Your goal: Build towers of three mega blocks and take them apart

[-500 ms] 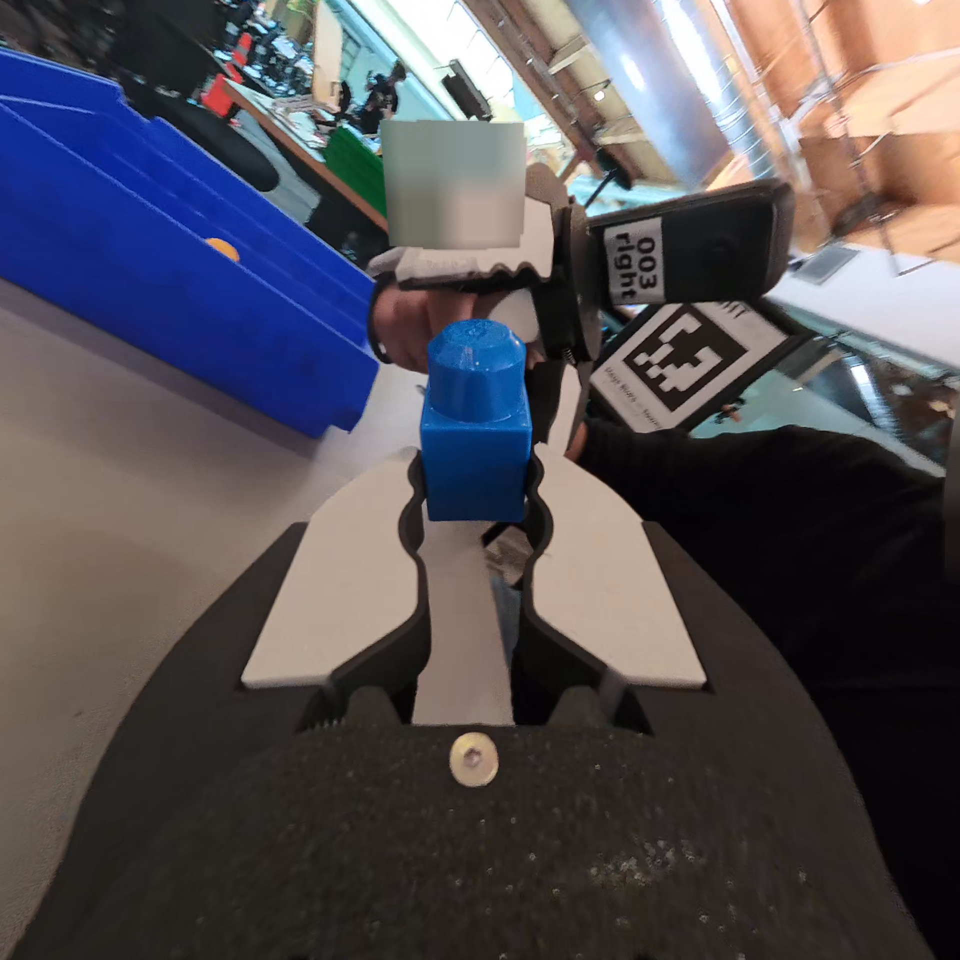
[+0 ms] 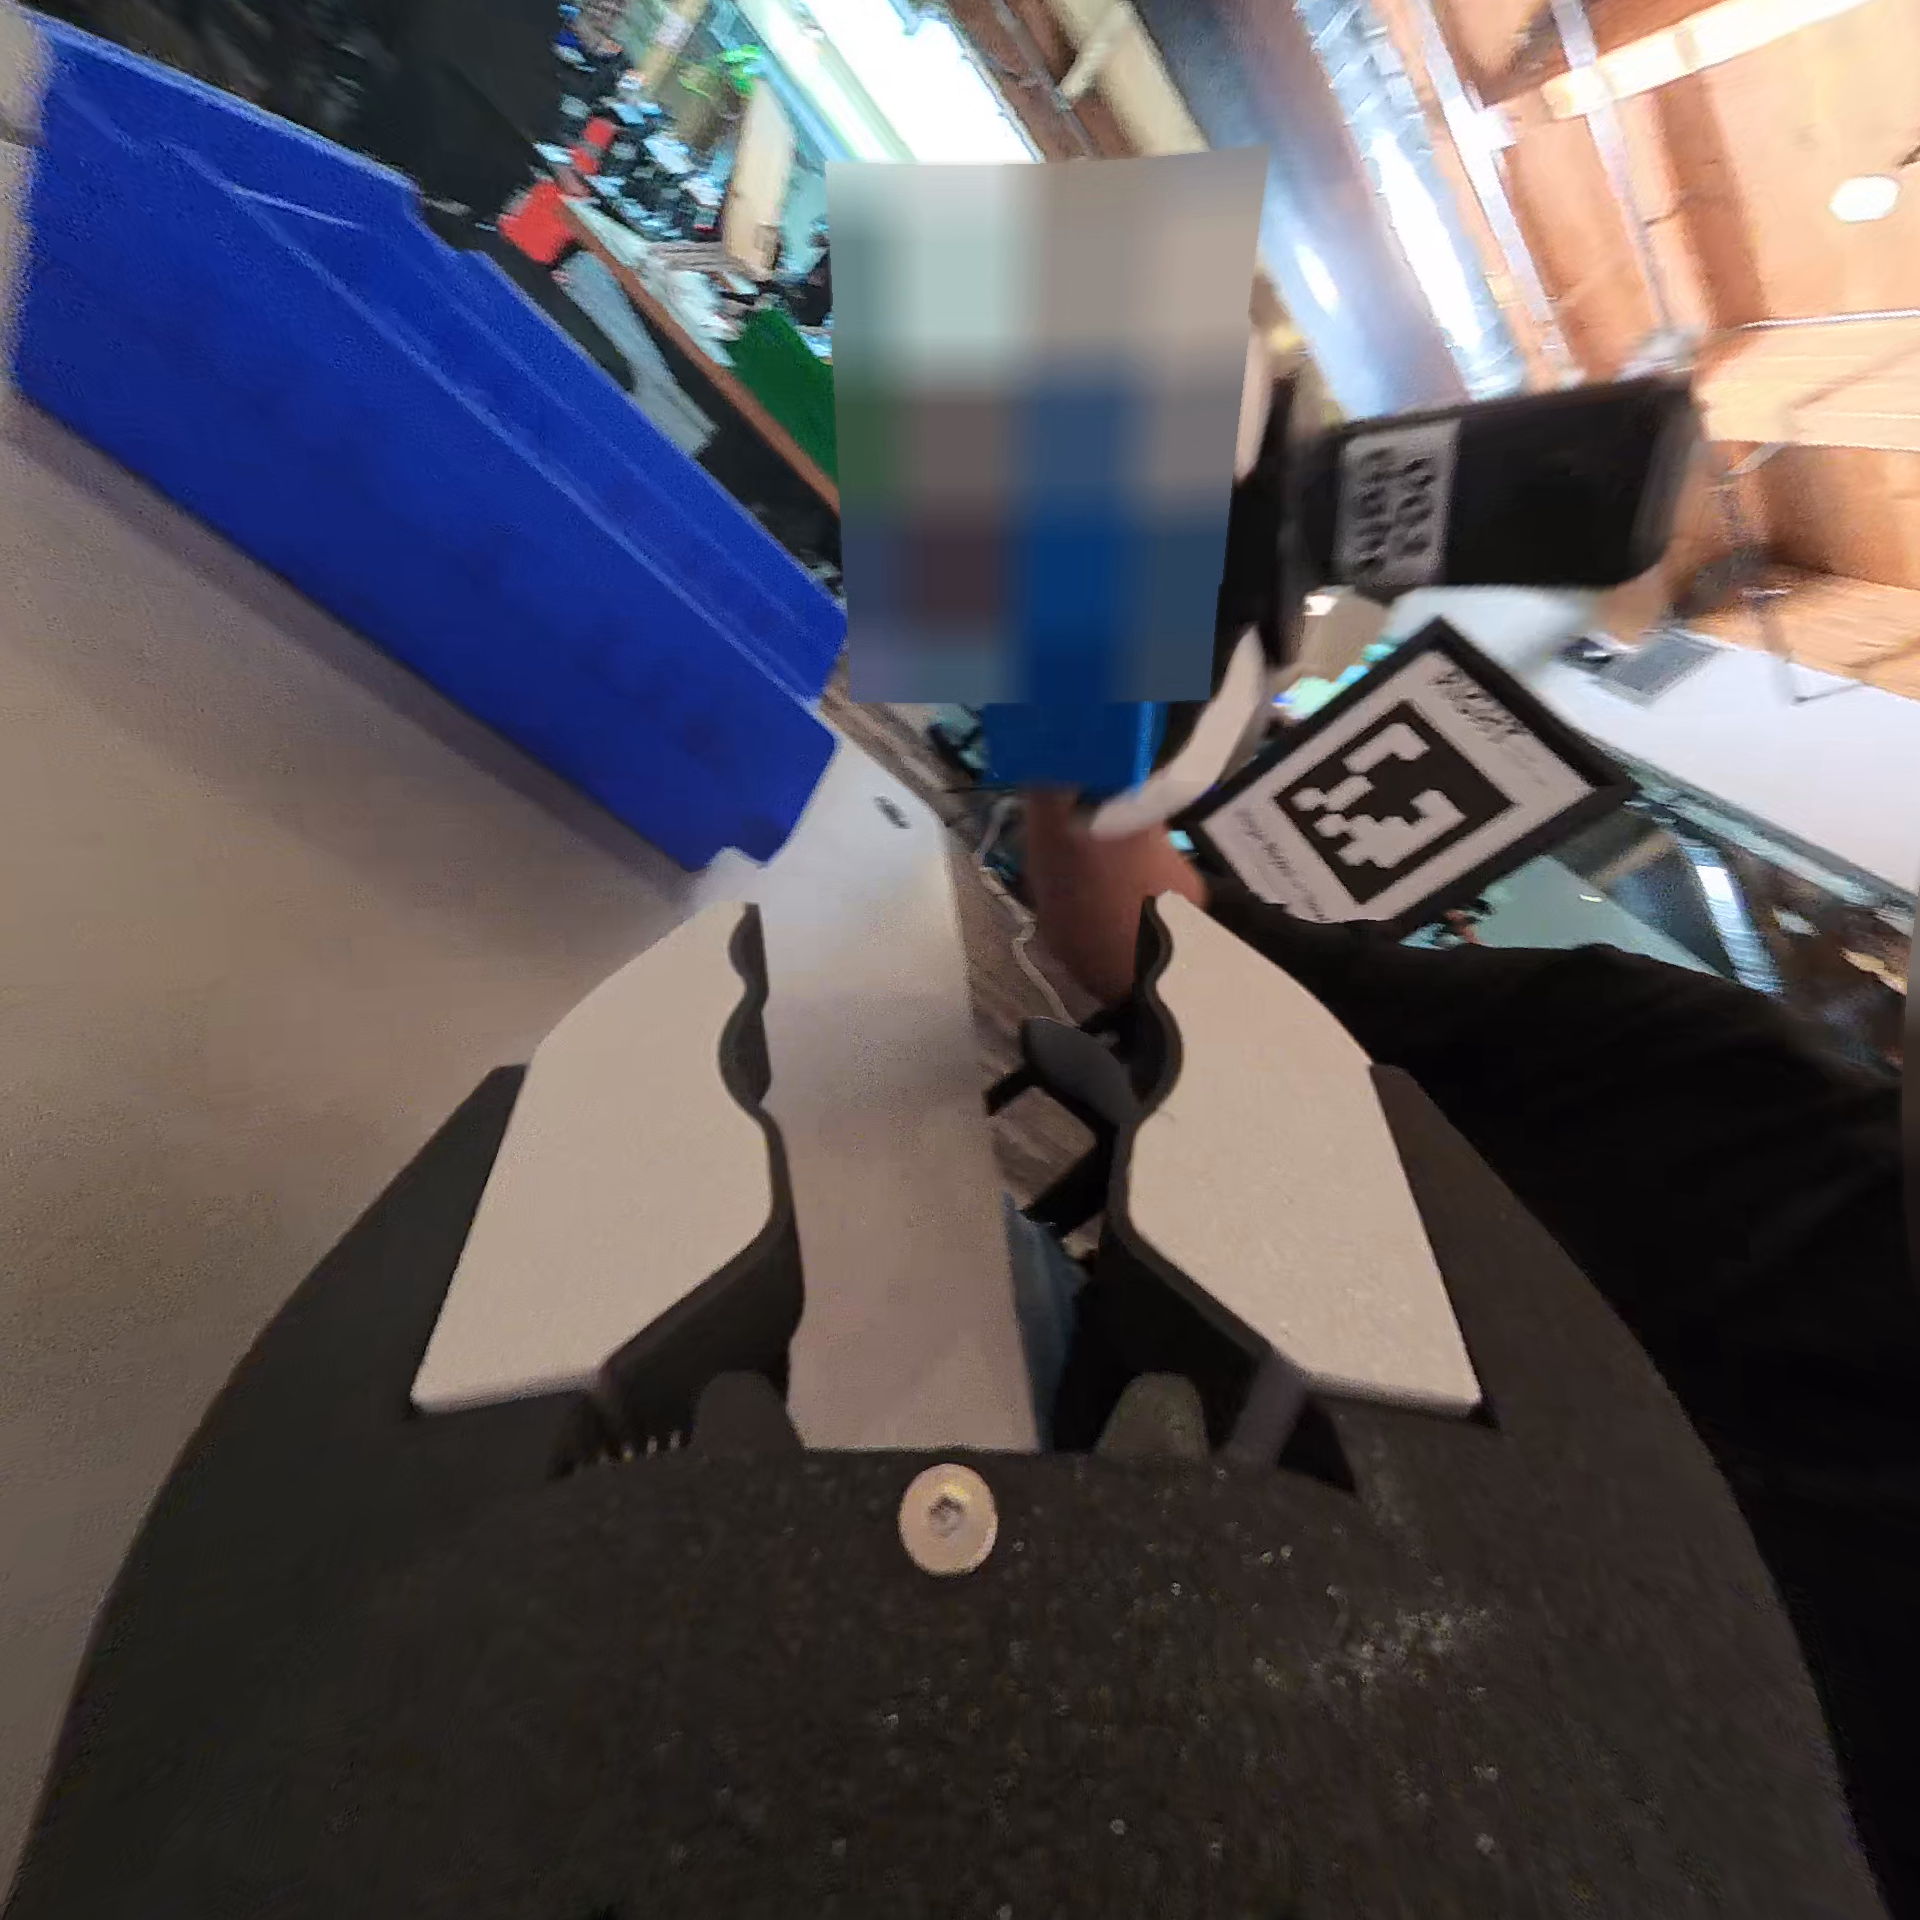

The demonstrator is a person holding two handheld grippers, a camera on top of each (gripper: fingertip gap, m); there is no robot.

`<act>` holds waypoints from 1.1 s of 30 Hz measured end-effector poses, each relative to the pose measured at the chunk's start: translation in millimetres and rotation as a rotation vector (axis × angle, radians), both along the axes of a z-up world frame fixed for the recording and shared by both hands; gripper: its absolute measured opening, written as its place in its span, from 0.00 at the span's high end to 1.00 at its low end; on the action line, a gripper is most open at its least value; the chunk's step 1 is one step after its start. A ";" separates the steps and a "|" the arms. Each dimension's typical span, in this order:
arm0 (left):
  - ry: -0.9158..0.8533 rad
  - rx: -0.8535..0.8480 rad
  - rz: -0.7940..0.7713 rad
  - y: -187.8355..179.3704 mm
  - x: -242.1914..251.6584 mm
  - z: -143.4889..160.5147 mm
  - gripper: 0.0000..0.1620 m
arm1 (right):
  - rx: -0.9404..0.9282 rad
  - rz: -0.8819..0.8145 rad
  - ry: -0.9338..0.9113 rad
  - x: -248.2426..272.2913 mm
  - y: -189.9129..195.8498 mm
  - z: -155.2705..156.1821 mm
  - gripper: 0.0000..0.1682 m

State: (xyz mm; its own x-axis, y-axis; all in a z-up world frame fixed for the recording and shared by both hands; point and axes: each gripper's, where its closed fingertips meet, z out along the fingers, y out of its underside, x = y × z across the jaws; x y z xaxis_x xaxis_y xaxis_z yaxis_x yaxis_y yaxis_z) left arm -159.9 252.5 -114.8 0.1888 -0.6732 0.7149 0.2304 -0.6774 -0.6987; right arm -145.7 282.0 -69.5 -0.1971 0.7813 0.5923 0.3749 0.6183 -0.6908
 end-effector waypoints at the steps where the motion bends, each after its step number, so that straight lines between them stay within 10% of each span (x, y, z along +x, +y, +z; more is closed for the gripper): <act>1: 0.050 0.003 0.038 5.0 -4.2 -5.9 0.58 | 0.007 -0.058 0.001 13.3 16.0 10.5 0.59; 6: 0.340 0.084 0.305 35.7 -31.3 -29.5 0.59 | 0.017 -0.448 -0.138 107.0 123.1 33.8 0.59; 12: 0.625 0.198 0.481 49.3 -53.0 -40.9 0.64 | -0.202 -0.778 -0.539 220.8 219.0 -34.7 0.59; 24: 0.712 0.161 0.513 50.8 -66.0 -54.5 0.64 | -0.173 -0.624 -1.212 287.3 203.1 -158.1 0.59; 33: 0.755 0.152 0.559 54.3 -75.9 -56.6 0.65 | -0.178 -0.659 -1.347 290.3 210.3 -177.9 0.59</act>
